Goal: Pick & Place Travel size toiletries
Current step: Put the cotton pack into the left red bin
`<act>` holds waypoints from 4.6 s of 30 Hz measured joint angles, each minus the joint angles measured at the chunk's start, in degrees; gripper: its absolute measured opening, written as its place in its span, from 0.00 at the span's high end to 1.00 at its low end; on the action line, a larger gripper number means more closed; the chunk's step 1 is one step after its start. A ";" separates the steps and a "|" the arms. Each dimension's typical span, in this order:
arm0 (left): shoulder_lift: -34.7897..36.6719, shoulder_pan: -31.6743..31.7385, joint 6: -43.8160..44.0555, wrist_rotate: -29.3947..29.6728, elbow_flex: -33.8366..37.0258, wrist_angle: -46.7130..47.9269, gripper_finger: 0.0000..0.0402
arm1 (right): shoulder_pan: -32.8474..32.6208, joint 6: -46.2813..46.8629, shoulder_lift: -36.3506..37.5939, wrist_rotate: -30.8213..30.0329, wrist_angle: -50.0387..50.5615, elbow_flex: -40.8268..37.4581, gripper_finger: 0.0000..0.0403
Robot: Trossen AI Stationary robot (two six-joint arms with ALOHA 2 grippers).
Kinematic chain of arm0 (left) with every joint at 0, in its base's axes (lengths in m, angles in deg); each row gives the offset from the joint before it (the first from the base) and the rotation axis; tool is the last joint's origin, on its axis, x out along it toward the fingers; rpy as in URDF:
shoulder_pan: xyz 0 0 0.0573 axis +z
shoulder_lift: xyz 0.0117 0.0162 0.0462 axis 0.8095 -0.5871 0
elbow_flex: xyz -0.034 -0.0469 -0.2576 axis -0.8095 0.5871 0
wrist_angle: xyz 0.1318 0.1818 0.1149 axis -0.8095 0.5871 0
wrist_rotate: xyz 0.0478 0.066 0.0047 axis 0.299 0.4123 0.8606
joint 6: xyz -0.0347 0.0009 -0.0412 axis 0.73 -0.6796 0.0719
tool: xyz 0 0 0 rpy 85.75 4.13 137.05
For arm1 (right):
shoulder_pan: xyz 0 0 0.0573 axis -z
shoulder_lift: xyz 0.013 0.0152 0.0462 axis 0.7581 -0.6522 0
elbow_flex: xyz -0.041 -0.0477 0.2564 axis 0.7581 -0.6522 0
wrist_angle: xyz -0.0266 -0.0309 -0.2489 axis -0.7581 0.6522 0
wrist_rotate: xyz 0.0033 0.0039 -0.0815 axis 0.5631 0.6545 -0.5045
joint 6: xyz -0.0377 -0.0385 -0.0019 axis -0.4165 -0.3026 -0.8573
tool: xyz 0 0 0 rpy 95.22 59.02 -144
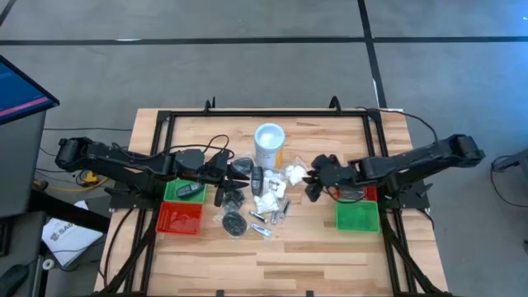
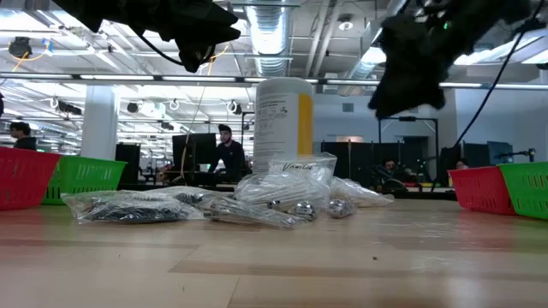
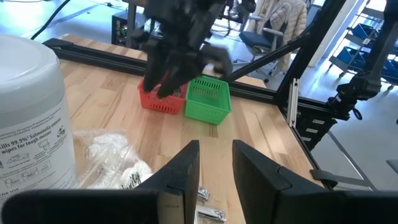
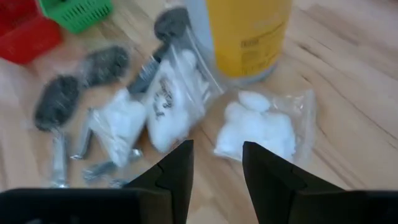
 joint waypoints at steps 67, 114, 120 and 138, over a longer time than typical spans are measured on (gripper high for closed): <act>-0.02 -0.11 0.22 -0.01 0.00 -0.05 0.78 | 9.79 -17.62 -18.95 27.00 -19.83 6.99 1.00; -0.02 0.11 -7.76 6.03 0.00 -10.69 0.74 | 5.67 -37.62 -8.30 26.84 -3.50 25.27 1.00; -0.02 0.11 -7.78 6.01 0.00 -11.28 0.61 | 5.40 -37.88 -8.30 26.84 -3.88 25.25 1.00; -5.86 2.75 -7.56 1.05 -0.09 -20.99 0.53 | 5.40 -38.29 -8.32 26.84 -4.27 25.23 1.00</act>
